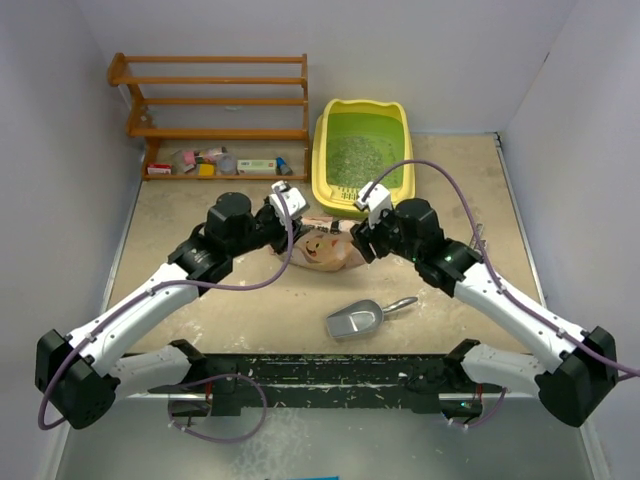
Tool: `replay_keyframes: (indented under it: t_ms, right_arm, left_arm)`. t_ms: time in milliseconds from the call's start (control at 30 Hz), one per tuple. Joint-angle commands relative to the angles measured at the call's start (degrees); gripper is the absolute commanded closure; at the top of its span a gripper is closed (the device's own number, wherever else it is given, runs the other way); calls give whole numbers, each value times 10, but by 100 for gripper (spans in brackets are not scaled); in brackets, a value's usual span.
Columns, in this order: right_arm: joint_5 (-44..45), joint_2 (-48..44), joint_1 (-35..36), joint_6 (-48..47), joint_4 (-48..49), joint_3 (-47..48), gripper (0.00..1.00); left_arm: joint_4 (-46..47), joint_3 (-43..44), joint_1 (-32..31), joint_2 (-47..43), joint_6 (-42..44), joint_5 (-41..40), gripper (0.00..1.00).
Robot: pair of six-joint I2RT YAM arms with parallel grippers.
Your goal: Fill the litter box with clean litter
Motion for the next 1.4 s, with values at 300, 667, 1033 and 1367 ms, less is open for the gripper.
replay_keyframes:
  t_ms: [300, 667, 1033, 1367]
  right_arm:
    - [73, 56, -96, 201, -318, 220, 67]
    - [-57, 44, -469, 361, -285, 129, 35]
    - [-45, 96, -593, 444, -148, -47, 32]
    - [-35, 169, -640, 427, -114, -4, 37]
  left_arm:
    - [-68, 18, 1, -16, -129, -70, 66]
    - [-56, -7, 3, -108, -121, -146, 60]
    - [-83, 6, 2, -115, -128, -138, 61]
    - [-90, 11, 2, -114, -132, -125, 61]
